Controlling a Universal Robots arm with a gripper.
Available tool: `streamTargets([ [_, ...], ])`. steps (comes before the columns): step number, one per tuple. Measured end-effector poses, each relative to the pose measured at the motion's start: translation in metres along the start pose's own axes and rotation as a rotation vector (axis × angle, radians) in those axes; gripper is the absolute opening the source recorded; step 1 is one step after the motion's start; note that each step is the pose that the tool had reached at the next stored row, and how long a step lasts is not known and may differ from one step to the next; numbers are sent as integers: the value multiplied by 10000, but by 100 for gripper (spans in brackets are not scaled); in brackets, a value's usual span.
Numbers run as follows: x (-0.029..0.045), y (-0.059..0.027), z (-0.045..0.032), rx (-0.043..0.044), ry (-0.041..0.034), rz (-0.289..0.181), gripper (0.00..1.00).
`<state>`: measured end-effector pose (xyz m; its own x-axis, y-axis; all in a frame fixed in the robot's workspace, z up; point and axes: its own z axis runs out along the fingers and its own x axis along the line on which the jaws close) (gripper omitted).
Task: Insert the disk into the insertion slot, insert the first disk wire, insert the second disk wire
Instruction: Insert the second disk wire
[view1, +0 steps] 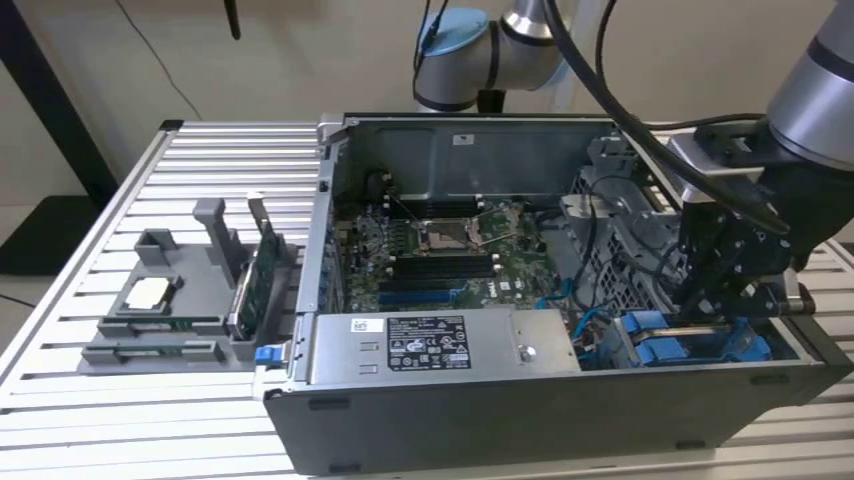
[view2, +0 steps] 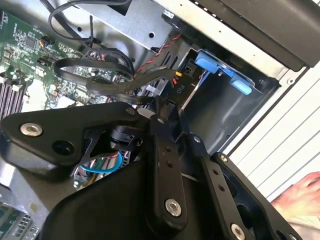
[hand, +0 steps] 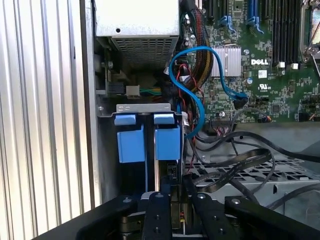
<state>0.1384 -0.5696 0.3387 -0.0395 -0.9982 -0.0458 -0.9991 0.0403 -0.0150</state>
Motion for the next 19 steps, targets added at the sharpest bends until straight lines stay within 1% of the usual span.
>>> streamTargets([
  [2, 0, 0, -1, 0, -13, 1, 24],
  [4, -1, 0, -27, -1, -35, 1, 24],
  [8, -7, -2, -156, -2, -47, 2, 24],
  [15, -15, -3, -319, -3, -47, 0, 24],
  [17, -16, -2, -352, -3, -47, 1, 24],
  [19, -17, -2, -367, -3, -48, 1, 24],
])
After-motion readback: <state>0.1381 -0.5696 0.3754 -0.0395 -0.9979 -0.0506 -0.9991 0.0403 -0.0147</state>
